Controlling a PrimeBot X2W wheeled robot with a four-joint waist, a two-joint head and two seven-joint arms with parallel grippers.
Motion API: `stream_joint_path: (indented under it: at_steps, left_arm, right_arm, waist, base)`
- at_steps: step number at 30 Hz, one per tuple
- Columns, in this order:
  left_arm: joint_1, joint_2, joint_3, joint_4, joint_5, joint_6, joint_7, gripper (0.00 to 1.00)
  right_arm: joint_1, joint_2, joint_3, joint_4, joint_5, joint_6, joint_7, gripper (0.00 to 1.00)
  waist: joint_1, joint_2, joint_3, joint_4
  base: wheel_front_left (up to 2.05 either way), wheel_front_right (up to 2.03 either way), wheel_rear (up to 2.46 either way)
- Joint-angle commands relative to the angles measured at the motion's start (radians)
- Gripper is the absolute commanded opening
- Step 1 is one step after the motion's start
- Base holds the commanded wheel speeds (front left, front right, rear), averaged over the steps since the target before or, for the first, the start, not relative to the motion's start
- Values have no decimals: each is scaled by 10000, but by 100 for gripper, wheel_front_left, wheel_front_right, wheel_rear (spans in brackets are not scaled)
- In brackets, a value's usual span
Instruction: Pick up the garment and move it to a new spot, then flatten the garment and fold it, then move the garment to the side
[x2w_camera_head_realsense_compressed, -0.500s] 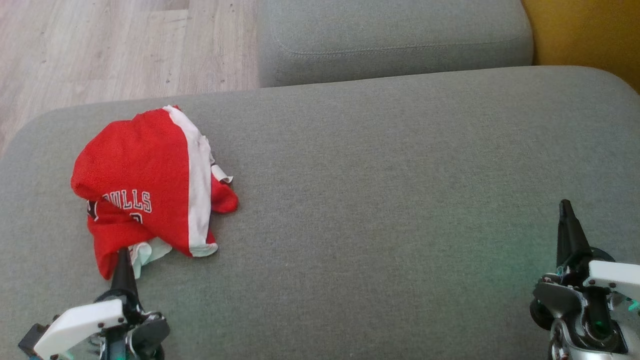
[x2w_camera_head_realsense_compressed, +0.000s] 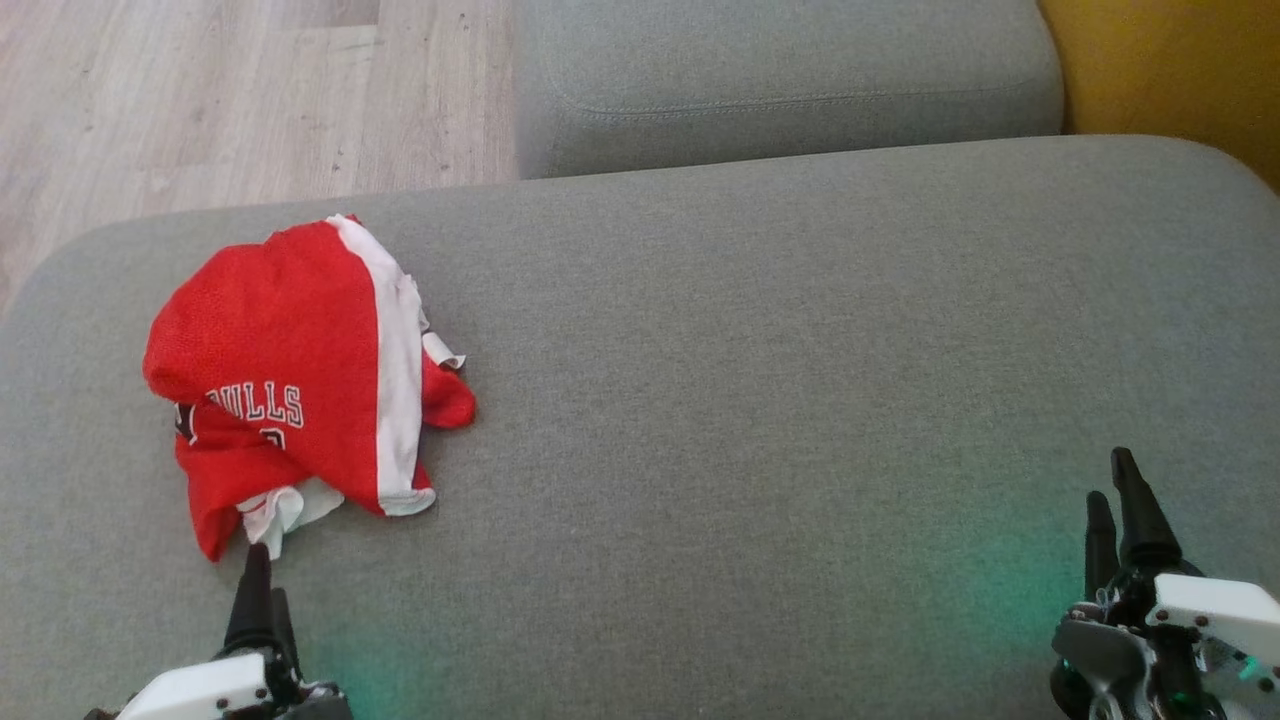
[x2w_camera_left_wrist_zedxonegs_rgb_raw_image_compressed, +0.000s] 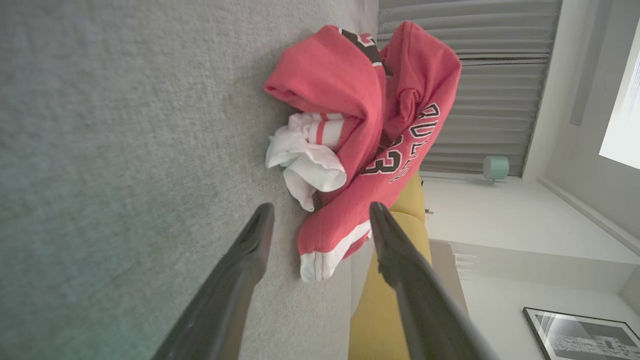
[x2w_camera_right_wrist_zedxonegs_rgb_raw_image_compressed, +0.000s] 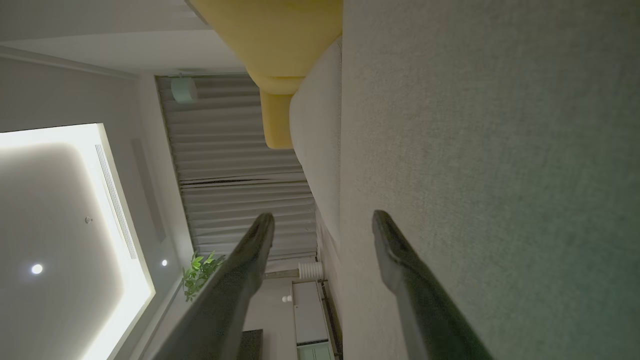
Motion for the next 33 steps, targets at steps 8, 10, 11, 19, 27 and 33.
stream_joint_path:
  at_steps: [8,10,11,19,27,33]
  left_arm:
    - [-315,64,10,-507,281,-10,-304,100]
    - [-304,65,43,-531,373,-11,-364,100]
    - [-299,66,64,-541,423,-12,-394,100]
    - [-304,74,242,-717,1050,45,-631,100]
    - [-338,80,318,-1215,2010,234,-839,100]
    - [-379,85,254,-1728,2770,454,-1018,100]
  right_arm:
    - [-334,-47,100,-507,-528,-1,-324,100]
    - [-329,-48,115,-548,-740,-1,-383,100]
    - [-326,-49,108,-572,-853,-1,-413,100]
    - [-328,-53,135,-800,-2051,-1,-649,100]
    - [-319,-56,230,-1143,-3403,-2,-856,100]
    - [-315,-59,419,-1451,-4707,-2,-1033,100]
  waist:
    - [1,0,-85,12]
    - [1,0,-103,19]
    - [1,0,-113,21]
    - [1,0,-173,23]
    - [1,0,-200,7]
    - [1,0,-192,-19]
  base:
    - [0,0,0]
    - [0,0,0]
    - [0,0,0]
    - [0,0,0]
    - [0,0,0]
    - [0,0,0]
